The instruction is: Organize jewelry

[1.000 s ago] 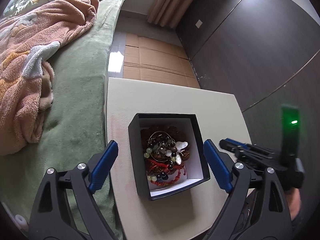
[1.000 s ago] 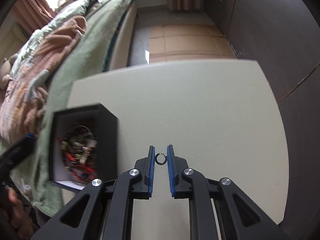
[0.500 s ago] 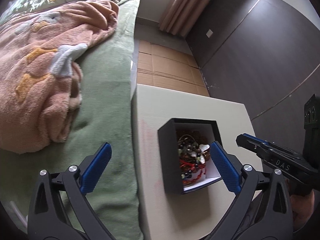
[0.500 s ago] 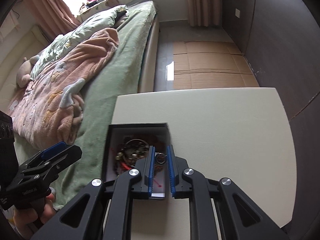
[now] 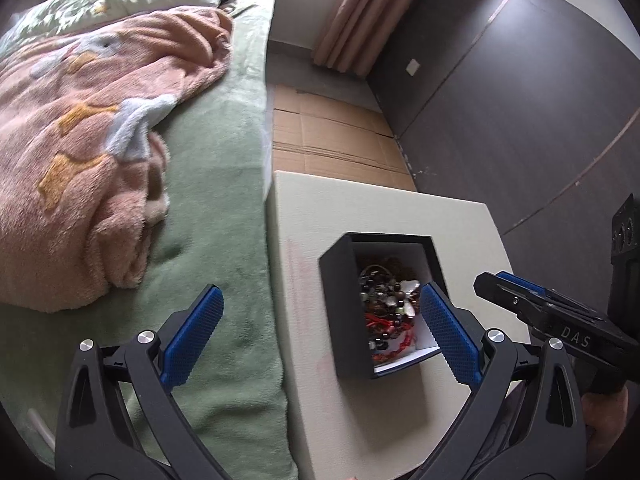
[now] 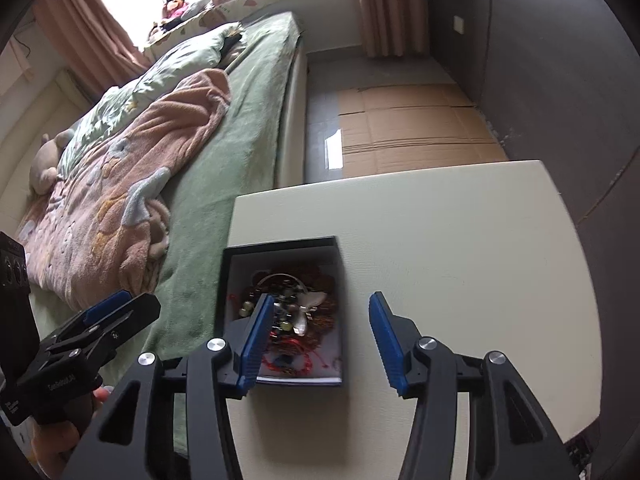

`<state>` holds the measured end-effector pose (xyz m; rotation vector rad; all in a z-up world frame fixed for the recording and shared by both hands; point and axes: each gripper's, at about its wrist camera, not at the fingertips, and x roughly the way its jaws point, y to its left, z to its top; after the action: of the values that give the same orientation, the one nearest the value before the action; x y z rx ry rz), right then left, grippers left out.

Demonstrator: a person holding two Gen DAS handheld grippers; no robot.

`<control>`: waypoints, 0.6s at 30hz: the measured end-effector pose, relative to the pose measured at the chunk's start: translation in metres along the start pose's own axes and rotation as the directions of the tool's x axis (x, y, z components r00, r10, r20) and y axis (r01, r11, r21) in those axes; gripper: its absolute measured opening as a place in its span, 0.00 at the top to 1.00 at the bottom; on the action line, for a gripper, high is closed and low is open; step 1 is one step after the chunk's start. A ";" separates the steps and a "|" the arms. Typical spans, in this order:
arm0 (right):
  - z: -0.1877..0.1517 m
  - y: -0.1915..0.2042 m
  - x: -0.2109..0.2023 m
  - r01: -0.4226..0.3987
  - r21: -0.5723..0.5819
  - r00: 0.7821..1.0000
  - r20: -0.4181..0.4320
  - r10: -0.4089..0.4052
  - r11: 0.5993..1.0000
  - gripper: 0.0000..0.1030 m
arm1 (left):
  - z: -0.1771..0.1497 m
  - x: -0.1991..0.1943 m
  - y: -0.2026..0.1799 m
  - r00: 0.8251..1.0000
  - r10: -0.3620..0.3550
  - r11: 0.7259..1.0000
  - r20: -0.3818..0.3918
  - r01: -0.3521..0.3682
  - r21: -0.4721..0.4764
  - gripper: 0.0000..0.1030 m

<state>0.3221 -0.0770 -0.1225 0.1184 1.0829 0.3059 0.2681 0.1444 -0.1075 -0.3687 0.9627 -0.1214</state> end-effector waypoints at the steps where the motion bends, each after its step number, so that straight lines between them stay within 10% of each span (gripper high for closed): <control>1: -0.002 -0.004 -0.002 0.000 0.009 1.000 0.002 0.000 1.000 0.53 | 0.000 0.000 -0.004 1.000 -0.001 1.000 0.001 0.001 0.012 0.05; 18: -0.038 -0.053 -0.065 0.024 0.069 0.990 0.134 -0.033 0.997 0.07 | -0.025 -0.028 -0.058 0.996 0.045 0.988 0.072 -0.055 0.144 0.05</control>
<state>0.2706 -0.1488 -0.0973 0.1810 0.9597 0.2320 0.2351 0.0915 -0.0783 -0.2129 0.8888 -0.1320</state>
